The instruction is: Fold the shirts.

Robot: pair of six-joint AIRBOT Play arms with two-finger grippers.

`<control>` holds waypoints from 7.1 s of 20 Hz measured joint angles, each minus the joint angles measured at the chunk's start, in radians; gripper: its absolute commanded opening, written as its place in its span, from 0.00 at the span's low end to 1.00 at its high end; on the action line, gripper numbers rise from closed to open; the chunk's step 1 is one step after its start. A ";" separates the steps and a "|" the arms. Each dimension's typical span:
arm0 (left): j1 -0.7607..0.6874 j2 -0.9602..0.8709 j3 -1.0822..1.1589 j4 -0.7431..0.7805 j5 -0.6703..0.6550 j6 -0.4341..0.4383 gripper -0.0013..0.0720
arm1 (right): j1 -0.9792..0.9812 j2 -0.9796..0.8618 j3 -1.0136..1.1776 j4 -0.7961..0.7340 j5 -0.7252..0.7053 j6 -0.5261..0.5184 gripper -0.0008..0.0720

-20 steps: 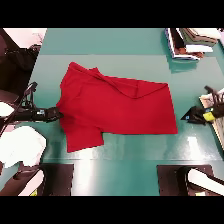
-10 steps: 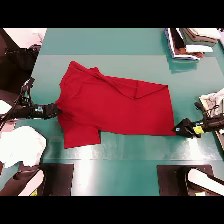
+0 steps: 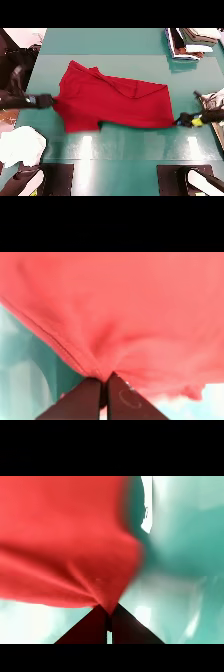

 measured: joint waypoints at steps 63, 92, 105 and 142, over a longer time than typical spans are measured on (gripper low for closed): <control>0.045 -0.743 0.499 0.106 -0.253 0.171 0.85 | 0.226 -0.470 0.683 -0.279 -0.040 0.268 0.51; -0.078 -0.144 -0.437 -0.203 -0.041 0.125 0.06 | 0.116 -0.126 0.335 -0.235 0.082 0.174 0.49; -0.087 -0.144 -0.351 -0.219 -0.112 0.162 0.06 | -0.175 -0.222 -0.072 0.019 0.039 0.026 0.14; -0.087 -0.521 0.224 -0.088 0.061 0.080 1.00 | 0.091 -0.452 0.586 -0.089 -0.021 0.214 0.91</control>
